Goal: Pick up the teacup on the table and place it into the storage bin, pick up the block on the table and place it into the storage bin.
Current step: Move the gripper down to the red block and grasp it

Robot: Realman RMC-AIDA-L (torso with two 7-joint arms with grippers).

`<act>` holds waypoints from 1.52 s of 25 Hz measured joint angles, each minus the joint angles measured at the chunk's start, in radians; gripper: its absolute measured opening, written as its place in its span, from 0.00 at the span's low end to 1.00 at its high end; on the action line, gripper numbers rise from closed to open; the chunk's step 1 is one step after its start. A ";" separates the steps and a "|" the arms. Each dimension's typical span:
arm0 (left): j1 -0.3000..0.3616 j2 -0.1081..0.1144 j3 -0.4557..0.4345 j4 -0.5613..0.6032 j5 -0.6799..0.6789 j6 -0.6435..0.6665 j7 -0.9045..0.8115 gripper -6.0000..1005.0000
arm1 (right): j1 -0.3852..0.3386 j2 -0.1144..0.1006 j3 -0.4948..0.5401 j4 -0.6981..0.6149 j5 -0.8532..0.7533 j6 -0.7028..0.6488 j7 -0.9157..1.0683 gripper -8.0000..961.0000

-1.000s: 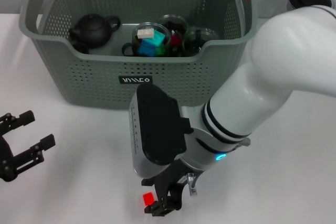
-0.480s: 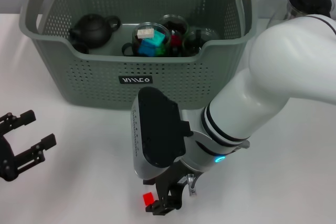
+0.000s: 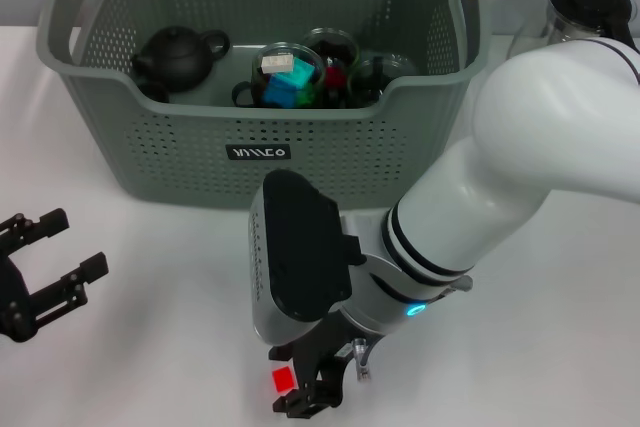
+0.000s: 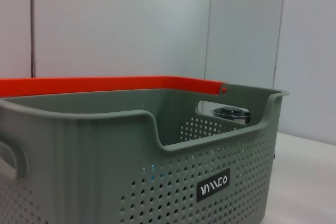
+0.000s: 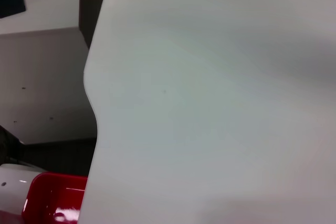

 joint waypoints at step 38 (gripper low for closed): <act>-0.003 0.000 -0.002 0.000 -0.008 -0.003 -0.001 0.70 | 0.017 0.002 -0.024 0.046 0.027 0.024 -0.002 0.48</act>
